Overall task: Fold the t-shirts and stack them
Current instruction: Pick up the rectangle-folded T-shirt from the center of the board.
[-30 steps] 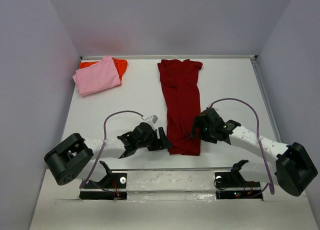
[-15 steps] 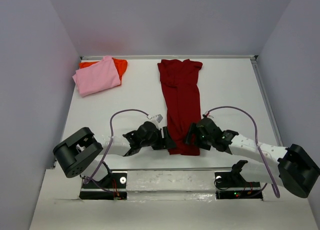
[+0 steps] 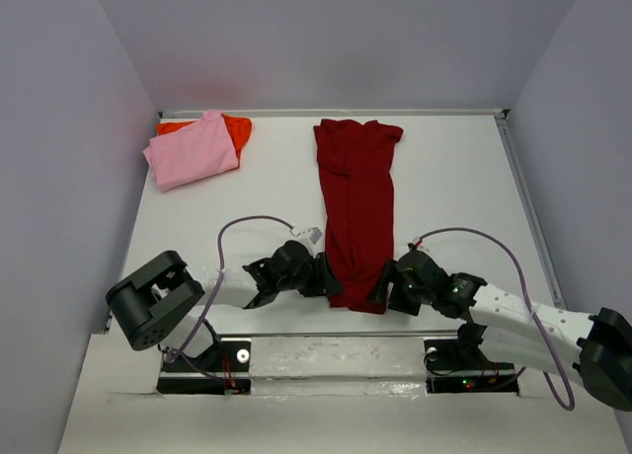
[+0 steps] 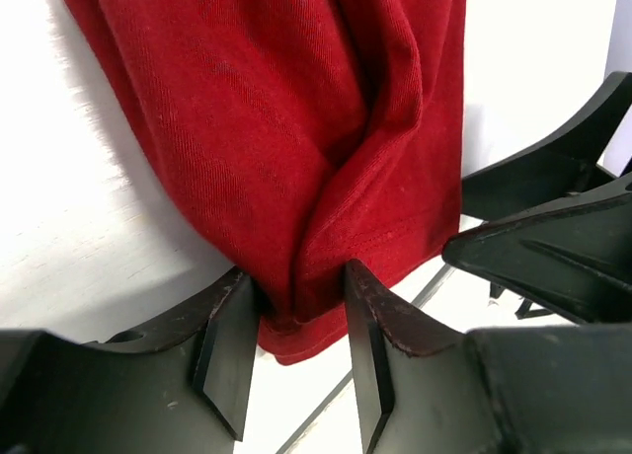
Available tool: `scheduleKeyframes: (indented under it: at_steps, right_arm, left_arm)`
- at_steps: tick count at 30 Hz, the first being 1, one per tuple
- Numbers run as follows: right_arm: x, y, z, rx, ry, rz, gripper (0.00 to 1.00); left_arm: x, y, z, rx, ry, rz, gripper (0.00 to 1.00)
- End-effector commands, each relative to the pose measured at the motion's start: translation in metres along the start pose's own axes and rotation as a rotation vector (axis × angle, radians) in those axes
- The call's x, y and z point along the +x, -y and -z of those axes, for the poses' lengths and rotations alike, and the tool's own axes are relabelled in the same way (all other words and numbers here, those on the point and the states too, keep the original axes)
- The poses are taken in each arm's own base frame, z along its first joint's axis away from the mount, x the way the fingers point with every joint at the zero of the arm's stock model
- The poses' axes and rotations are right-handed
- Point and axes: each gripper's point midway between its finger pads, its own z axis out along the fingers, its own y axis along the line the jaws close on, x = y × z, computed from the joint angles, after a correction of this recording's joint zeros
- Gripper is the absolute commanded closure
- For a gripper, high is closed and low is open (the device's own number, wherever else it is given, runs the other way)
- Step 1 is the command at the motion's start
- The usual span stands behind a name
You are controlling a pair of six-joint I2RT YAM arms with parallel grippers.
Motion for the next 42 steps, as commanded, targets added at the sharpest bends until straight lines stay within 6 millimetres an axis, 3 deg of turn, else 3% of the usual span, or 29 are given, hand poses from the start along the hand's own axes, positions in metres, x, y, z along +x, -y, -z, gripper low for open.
scheduleKeyframes:
  at_steps: [1, 7, 8, 10, 17, 20, 23, 26, 28, 29, 32, 39, 42]
  right_arm:
    - [0.009, 0.035, 0.004, 0.131, -0.019, 0.013, 0.24]
    - [0.007, 0.031, -0.001, 0.13, -0.016, 0.024, 0.35]
    - [0.008, 0.032, -0.002, 0.13, -0.018, 0.03, 0.49]
    - [0.008, 0.031, -0.006, 0.127, -0.019, 0.033, 0.57]
    - [0.006, 0.025, -0.014, 0.124, -0.022, 0.043, 0.59]
    - [0.006, 0.023, -0.014, 0.119, -0.021, 0.05, 0.73]
    - [0.005, 0.023, -0.014, 0.119, -0.02, 0.055, 1.0]
    - [0.006, 0.023, -0.015, 0.121, -0.024, 0.055, 1.0]
    - [0.006, 0.023, -0.014, 0.121, -0.026, 0.057, 1.0]
    - [0.006, 0.024, -0.014, 0.119, -0.027, 0.056, 1.0]
    - [0.005, 0.023, -0.013, 0.112, -0.019, 0.057, 1.0]
    - [0.005, 0.023, -0.013, 0.117, -0.02, 0.064, 1.0]
    - [-0.002, 0.014, -0.007, 0.098, -0.001, 0.081, 1.0]
  left_arm:
    - [0.003, 0.005, 0.007, 0.026, -0.006, -0.032, 0.52]
    - [0.002, -0.008, 0.021, -0.039, 0.022, -0.052, 0.53]
    - [0.003, -0.01, 0.022, -0.045, 0.02, -0.053, 0.53]
    - [0.004, -0.011, 0.023, -0.047, 0.02, -0.053, 0.53]
    - [0.006, -0.013, 0.02, -0.047, 0.012, -0.047, 0.52]
    - [0.006, -0.011, 0.018, -0.037, 0.012, -0.05, 0.52]
    - [0.008, -0.011, 0.017, -0.027, 0.006, -0.047, 0.57]
    - [0.01, -0.013, 0.015, -0.028, -0.002, -0.046, 0.62]
    - [0.011, -0.013, 0.015, -0.022, -0.007, -0.048, 0.72]
    - [0.011, -0.012, 0.015, -0.017, -0.007, -0.052, 0.83]
    - [0.012, -0.013, 0.014, -0.02, -0.008, -0.056, 1.0]
    - [0.013, -0.013, 0.012, -0.019, -0.019, -0.073, 1.0]
    - [0.01, -0.004, 0.016, 0.013, -0.011, -0.08, 1.0]
